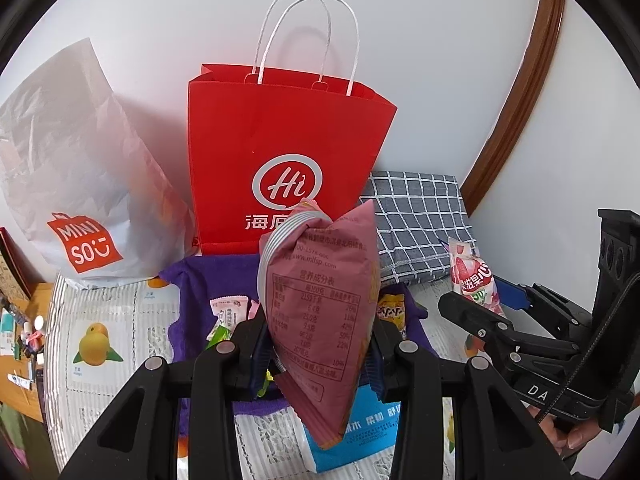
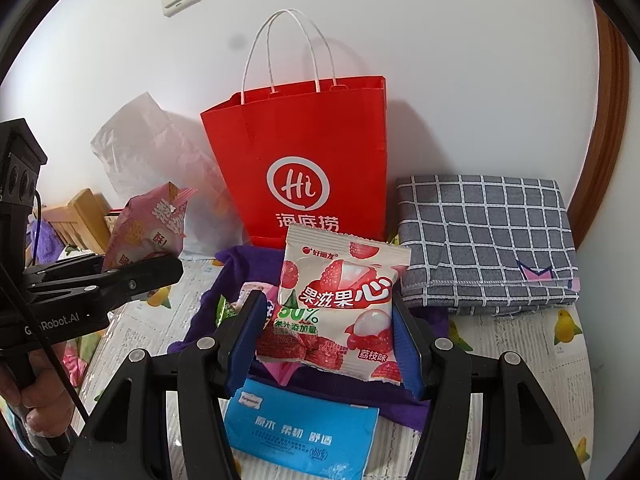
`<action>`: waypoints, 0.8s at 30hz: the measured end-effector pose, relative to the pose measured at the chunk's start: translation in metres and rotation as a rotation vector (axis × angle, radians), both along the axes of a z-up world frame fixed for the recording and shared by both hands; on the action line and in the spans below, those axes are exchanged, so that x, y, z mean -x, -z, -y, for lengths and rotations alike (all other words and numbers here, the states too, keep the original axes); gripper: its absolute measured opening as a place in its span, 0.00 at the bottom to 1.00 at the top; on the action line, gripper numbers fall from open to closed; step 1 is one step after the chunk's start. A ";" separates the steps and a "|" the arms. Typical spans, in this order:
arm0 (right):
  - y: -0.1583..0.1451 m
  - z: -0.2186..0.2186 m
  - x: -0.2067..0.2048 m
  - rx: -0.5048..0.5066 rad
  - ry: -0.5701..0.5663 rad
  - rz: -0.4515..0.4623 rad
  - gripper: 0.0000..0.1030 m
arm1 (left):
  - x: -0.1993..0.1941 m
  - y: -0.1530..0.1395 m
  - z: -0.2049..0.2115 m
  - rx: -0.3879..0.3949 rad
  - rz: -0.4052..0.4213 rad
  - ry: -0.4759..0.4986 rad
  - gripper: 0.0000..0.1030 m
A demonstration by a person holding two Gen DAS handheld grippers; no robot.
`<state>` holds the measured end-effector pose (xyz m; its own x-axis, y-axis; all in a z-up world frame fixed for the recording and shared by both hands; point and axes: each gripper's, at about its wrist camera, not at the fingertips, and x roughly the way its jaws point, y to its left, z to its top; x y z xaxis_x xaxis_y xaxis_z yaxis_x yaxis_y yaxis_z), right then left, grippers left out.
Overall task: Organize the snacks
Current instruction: 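Lower both held packets onto the snacks on the purple towel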
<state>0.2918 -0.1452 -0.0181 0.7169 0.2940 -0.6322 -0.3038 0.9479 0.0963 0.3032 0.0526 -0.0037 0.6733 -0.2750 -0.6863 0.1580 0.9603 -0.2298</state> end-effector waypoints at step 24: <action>0.024 0.000 -0.056 0.029 -0.014 -0.020 0.58 | -0.045 0.026 -0.017 0.003 -0.057 -0.046 0.36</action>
<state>0.3478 -0.1456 -0.0423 0.7001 0.2854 -0.6545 -0.3153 0.9460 0.0753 0.3486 0.0700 -0.0293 0.6448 -0.2468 -0.7234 0.1003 0.9656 -0.2400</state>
